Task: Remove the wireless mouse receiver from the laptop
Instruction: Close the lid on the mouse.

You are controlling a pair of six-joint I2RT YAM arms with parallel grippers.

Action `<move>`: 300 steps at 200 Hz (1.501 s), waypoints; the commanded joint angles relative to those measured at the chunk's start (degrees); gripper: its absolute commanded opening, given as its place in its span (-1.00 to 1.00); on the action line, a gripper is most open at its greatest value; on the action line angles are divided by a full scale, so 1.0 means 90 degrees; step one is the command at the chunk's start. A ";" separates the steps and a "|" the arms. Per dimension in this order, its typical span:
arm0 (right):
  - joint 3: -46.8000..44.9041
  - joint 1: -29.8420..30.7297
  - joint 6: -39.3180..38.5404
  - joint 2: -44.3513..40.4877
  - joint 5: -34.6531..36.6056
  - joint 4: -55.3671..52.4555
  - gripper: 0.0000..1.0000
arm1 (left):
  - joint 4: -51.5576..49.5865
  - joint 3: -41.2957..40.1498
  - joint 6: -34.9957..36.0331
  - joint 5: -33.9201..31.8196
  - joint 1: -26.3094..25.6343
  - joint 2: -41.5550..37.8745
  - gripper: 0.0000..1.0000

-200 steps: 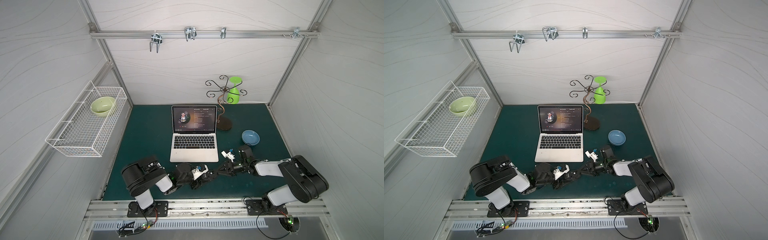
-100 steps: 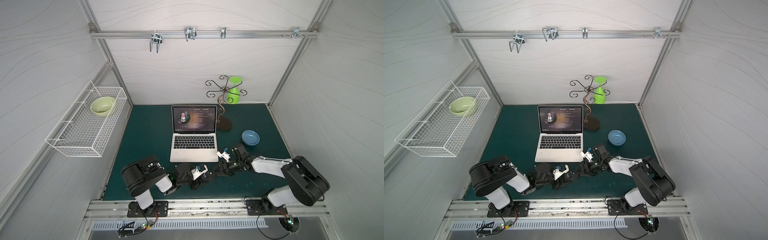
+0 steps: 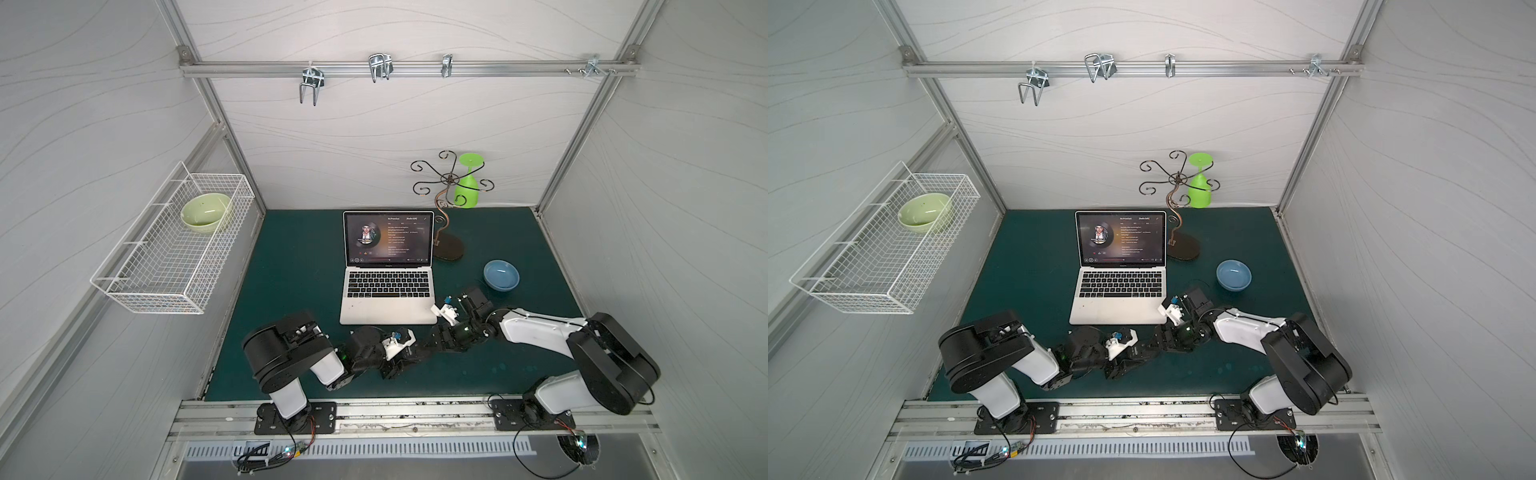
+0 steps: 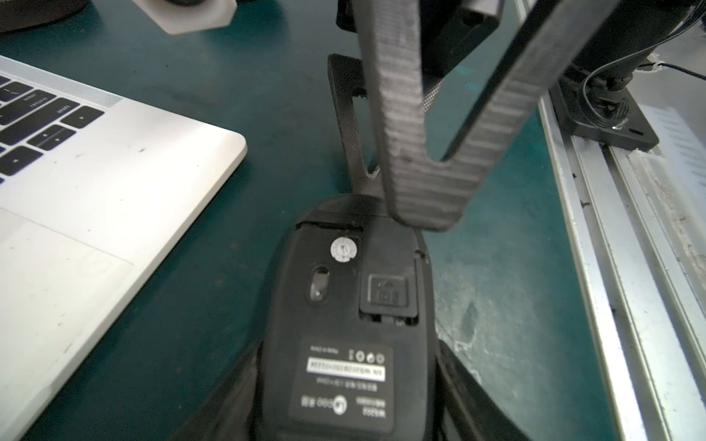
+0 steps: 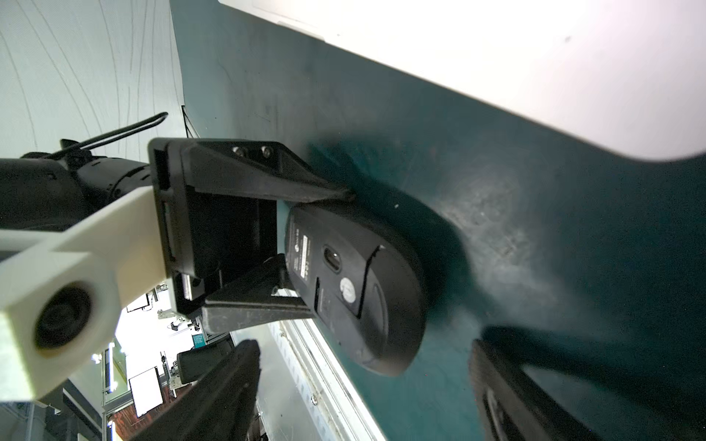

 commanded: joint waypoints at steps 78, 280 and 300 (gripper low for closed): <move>-0.0368 -0.0398 -0.0014 0.0901 -0.1021 0.0981 0.74 | 0.0900 -0.0179 -0.0097 0.0502 0.0085 0.0120 -1.00; -0.0621 0.0333 0.2238 0.0431 -0.2179 0.3552 0.61 | -0.1200 -0.0204 0.0214 0.0688 0.0264 -0.3129 -1.00; -0.0728 0.0369 0.2546 0.0435 -0.2283 0.4011 0.56 | -0.1276 -0.0215 0.0252 0.0619 0.0264 -0.3211 -1.00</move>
